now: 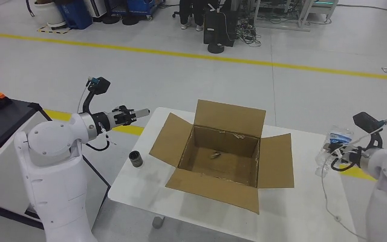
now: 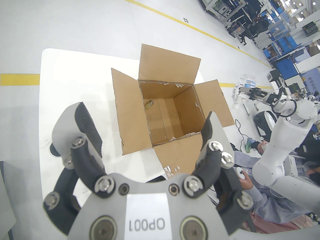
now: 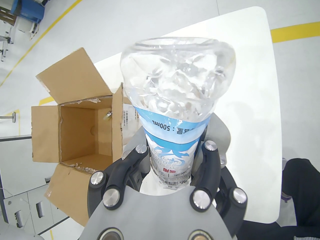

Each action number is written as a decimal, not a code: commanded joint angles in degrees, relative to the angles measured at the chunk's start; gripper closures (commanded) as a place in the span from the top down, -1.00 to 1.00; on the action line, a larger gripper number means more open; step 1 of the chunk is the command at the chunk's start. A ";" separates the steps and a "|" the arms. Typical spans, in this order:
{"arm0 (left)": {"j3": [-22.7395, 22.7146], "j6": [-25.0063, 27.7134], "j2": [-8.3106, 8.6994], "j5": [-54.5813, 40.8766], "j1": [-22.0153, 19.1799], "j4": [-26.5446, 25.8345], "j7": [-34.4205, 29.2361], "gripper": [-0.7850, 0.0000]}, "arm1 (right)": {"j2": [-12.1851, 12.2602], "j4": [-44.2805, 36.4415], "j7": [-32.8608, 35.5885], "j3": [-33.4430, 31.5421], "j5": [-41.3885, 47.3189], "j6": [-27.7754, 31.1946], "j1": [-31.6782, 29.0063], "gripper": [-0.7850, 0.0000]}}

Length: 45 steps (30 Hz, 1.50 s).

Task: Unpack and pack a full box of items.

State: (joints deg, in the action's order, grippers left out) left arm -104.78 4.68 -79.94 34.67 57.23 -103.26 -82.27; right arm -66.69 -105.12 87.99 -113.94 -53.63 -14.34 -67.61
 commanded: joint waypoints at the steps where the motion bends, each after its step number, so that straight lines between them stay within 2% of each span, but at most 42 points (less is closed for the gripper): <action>1: 0.00 0.00 0.00 0.00 0.00 0.00 0.00 1.00 | 0.52 3.16 0.01 0.48 -0.84 0.71 0.98 -1.00; 13: 0.00 0.00 0.00 0.00 0.00 0.00 0.00 1.00 | 4.55 21.14 0.01 7.65 -3.81 4.12 6.19 -1.00; 18: 0.00 0.00 0.00 0.00 0.00 0.00 0.00 1.00 | 6.01 26.85 0.01 10.09 -1.40 5.53 8.30 -1.00; 21: 0.00 0.00 0.00 0.00 0.00 0.00 0.00 1.00 | 6.86 30.13 0.01 11.42 3.21 8.21 9.03 -1.00; 39: 0.00 0.00 0.00 0.00 0.00 0.00 0.00 1.00 | 12.95 42.82 0.01 19.69 11.10 18.38 12.42 -1.00; 45: 0.00 0.00 0.00 0.00 0.00 0.00 0.00 1.00 | 14.22 47.21 0.01 23.45 8.99 18.37 15.49 -1.00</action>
State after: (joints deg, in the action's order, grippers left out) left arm -104.78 4.68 -79.94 34.67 57.23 -103.26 -82.27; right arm -52.54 -58.40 88.00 -91.06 -44.09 4.06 -52.56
